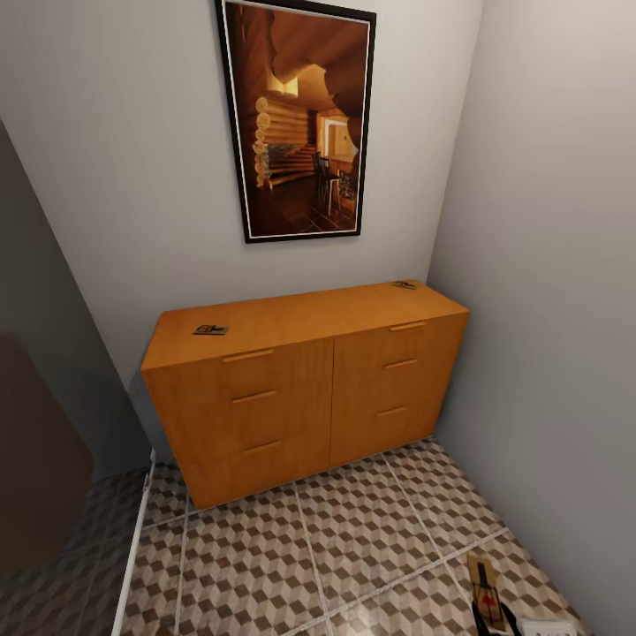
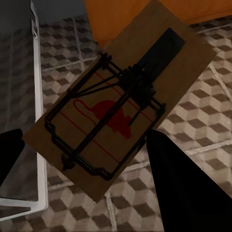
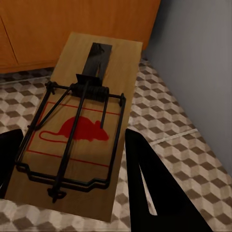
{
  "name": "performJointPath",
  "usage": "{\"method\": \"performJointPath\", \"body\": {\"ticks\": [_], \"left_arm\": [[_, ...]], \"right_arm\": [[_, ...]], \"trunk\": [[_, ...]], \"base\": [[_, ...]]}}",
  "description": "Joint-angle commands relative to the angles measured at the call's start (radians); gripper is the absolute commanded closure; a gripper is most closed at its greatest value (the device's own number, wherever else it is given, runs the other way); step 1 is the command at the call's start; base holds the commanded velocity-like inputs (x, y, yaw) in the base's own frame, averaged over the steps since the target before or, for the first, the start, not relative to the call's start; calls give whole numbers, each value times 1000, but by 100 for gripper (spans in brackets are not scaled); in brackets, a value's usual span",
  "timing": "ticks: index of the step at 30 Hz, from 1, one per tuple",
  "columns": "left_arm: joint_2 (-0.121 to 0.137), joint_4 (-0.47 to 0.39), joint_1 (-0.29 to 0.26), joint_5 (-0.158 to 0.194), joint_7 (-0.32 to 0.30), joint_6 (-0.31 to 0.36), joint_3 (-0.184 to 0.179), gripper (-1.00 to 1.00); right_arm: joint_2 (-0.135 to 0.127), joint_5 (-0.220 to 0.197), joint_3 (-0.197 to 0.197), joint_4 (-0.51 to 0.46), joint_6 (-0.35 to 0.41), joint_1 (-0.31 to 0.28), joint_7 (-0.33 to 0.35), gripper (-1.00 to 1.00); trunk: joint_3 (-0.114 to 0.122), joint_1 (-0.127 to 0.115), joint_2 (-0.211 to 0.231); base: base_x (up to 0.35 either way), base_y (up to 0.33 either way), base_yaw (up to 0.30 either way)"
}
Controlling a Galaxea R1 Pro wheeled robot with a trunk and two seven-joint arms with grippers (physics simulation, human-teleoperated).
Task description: Take the four mousetraps from the cabinet in the bathroom and place them on the bathroom floor. Make sure all four end up on the same floor surface, and ensure that at least two of them are either under or directly next to the same bathroom sink.
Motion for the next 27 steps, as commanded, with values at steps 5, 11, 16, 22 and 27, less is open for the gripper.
{"method": "performJointPath", "body": {"ticks": [5, 11, 16, 22, 27], "left_arm": [[3, 28, -1, 0, -2, -2, 0, 100], [4, 37, -1, 0, -2, -2, 0, 100], [4, 38, -1, -1, -2, -2, 0, 100], [4, 39, -1, -1, -2, -1, 0, 100], [4, 39, -1, -1, -2, -1, 0, 100]], "right_arm": [[1, -11, -2, 7, -6, -1, 11, 100], [1, -11, -1, 8, -6, -1, 11, 100], [1, -11, -1, 8, -7, -1, 11, 100], [1, -12, -2, 8, -7, -1, 10, 100], [1, -11, -2, 8, -7, -1, 9, 100]], "trunk": [[-1, 0, 0], [-1, 0, 0], [-1, 0, 0], [-1, 0, 0], [-1, 0, 0]], "base": [[0, 0, 0], [0, 0, 0], [0, 0, 0], [0, 0, 0], [-1, -1, 118]]}}
